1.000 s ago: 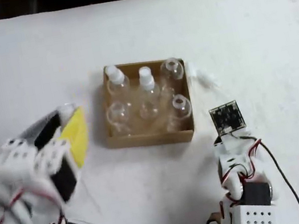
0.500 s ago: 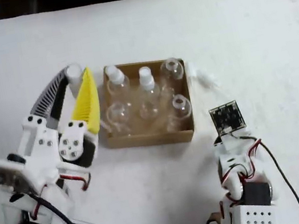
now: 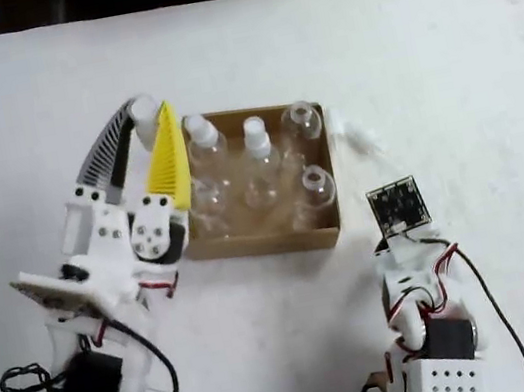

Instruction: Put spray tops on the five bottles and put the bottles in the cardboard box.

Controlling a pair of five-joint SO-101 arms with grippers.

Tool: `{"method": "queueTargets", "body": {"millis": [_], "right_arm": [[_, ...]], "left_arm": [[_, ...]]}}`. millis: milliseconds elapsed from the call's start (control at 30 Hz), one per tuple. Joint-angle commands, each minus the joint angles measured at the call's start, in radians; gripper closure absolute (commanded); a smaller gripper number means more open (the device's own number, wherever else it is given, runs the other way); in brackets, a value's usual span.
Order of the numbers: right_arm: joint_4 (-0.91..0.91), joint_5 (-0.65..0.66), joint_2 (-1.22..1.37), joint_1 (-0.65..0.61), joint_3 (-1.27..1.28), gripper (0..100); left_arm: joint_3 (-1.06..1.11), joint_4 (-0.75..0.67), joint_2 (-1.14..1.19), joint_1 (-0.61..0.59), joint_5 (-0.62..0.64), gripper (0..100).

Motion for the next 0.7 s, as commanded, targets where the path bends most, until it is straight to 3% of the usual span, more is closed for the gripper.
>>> {"method": "queueTargets", "body": {"millis": [0,400,667], "right_arm": [[0.005,0.017,-0.002,-0.010,0.009,98.1],[0.005,0.017,-0.002,-0.010,0.009,98.1],[0.005,0.017,-0.002,-0.010,0.009,98.1]], "left_arm": [[-0.028,-0.046,0.125,0.010,-0.040,98],[-0.086,-0.054,0.206,0.015,-0.040,98],[-0.083,-0.158,0.208,0.016,-0.046,98]]}}
